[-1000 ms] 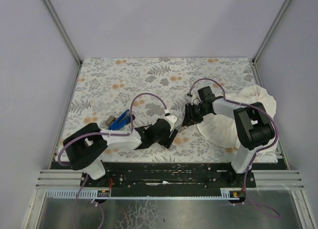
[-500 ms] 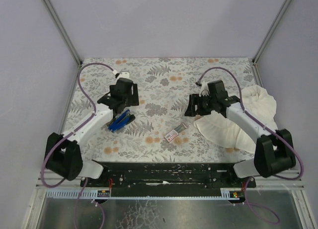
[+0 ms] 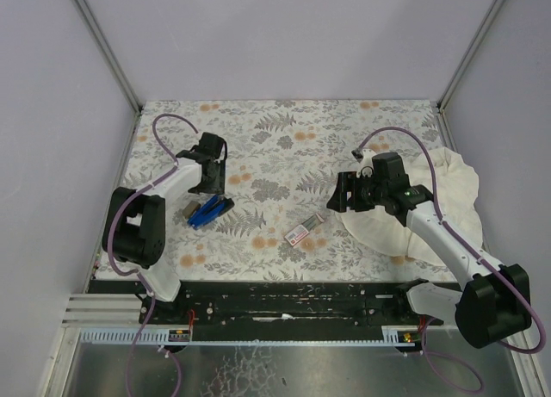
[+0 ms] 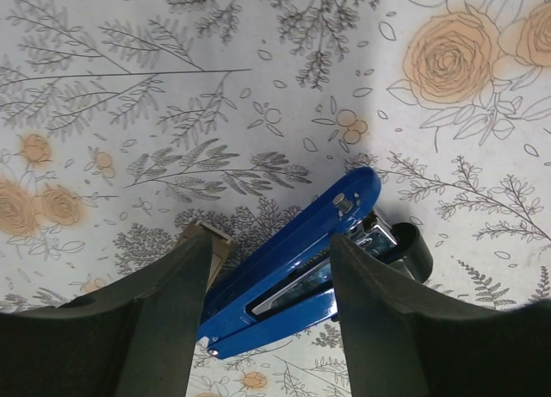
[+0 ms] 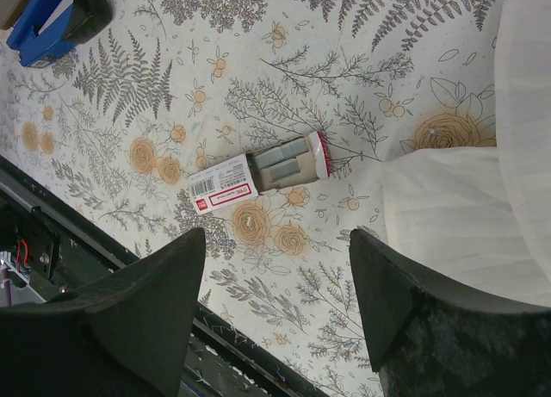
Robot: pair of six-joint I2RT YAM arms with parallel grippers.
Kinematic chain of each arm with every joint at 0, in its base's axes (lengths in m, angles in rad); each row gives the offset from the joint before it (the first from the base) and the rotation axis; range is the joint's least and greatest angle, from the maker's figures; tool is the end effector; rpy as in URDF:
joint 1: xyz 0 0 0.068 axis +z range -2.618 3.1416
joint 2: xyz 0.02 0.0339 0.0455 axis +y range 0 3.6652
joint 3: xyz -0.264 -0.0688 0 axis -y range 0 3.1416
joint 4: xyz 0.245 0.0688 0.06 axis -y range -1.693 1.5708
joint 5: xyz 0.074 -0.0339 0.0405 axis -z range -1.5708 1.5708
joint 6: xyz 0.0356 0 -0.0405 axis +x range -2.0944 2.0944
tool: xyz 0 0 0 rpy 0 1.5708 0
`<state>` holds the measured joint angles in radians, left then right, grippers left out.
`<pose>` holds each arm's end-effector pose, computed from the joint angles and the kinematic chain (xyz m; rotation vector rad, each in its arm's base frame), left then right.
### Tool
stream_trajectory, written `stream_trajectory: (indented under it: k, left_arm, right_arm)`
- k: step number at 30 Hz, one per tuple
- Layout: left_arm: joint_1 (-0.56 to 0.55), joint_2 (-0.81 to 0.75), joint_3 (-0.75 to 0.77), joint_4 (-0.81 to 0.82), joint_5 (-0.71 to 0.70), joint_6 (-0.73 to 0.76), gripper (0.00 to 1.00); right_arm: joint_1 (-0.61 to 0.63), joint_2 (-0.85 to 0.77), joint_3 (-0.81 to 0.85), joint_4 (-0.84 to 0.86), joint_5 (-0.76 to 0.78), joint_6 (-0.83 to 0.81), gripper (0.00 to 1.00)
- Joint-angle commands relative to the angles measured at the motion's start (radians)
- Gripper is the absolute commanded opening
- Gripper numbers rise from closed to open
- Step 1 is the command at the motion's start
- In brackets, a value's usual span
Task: Load the staples into the stapler
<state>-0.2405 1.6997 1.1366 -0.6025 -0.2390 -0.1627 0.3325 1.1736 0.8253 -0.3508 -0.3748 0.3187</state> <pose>0.3283 -0.0718 0.1955 0.0383 2.6916 0.2059 0.2327 0.0941 0.2608 -0.2208 2.3179 0.7622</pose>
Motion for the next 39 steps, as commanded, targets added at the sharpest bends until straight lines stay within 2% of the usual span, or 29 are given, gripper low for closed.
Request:
stream_trajectory:
  k: [1, 7, 15, 26, 31, 36, 39]
  left_arm:
    - [0.003, 0.031, 0.025, 0.012, 0.063, 0.046, 0.54]
    - [0.004, 0.045, 0.015, 0.048, 0.079, 0.057, 0.52]
    - [0.003, 0.098, 0.038, 0.052, 0.079, 0.063, 0.41]
    - [0.003, 0.155, 0.046, 0.051, 0.110, 0.043, 0.37]
    - [0.003, 0.162, 0.044, 0.054, 0.118, 0.008, 0.23]
    - [0.003, 0.115, 0.013, 0.085, 0.139, -0.067, 0.02]
    - [0.003, 0.011, -0.035, 0.138, 0.186, -0.154, 0.00]
  right_arm:
    - [-0.004, -0.017, -0.002, 0.016, 0.007, 0.022, 0.75]
    - [-0.006, -0.016, -0.008, 0.016, 0.007, 0.024, 0.75]
    - [-0.004, -0.025, -0.020, 0.016, 0.002, 0.025, 0.70]
    - [-0.005, -0.027, -0.029, 0.016, -0.011, 0.032, 0.69]
    - [-0.005, -0.039, -0.039, 0.015, -0.018, 0.037, 0.69]
    - [-0.004, -0.048, -0.051, 0.018, -0.033, 0.037, 0.71]
    - [-0.003, -0.057, -0.063, 0.036, -0.061, 0.050, 0.73]
